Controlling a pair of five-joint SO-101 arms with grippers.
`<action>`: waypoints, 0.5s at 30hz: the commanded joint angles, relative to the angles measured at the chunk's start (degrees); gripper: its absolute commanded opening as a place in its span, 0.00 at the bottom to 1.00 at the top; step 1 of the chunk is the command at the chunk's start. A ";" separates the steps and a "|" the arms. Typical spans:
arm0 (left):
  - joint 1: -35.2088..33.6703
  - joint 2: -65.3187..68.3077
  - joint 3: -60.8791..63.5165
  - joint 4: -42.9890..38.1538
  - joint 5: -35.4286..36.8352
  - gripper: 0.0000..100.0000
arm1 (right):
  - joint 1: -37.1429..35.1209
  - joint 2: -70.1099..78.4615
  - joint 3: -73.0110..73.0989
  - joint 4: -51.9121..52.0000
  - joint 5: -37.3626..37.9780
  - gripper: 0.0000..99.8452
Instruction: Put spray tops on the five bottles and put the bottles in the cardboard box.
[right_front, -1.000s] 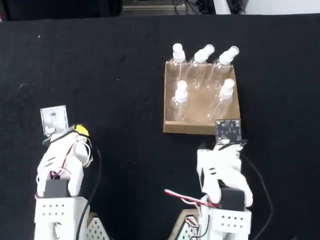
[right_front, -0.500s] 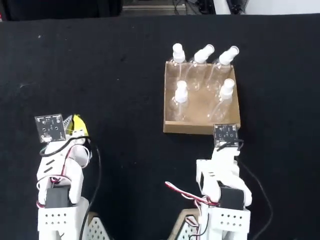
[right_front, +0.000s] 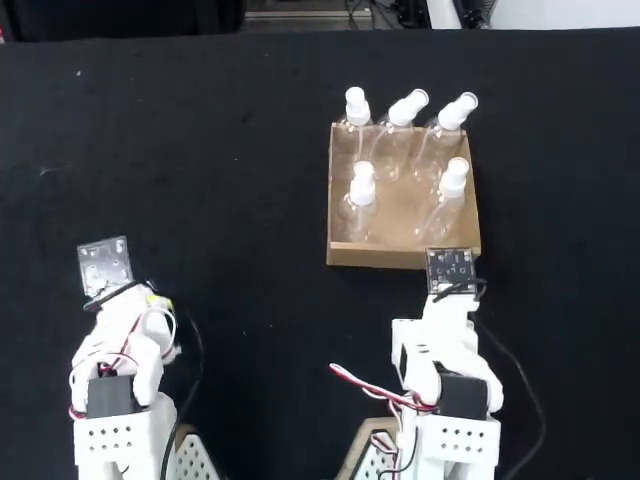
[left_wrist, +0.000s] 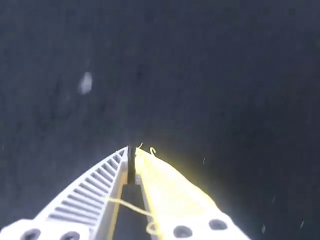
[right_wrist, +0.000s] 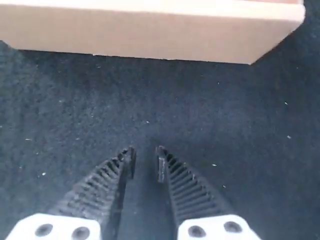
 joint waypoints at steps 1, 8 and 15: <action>-0.40 -0.79 1.19 6.07 -0.53 0.03 | -2.64 -5.58 0.04 1.32 -0.18 0.03; 1.45 -0.79 1.19 11.08 -0.62 0.03 | -3.87 -5.58 0.04 1.32 -0.18 0.03; 1.63 -0.79 1.19 11.08 -0.53 0.03 | -3.69 -5.49 0.04 1.32 -0.18 0.03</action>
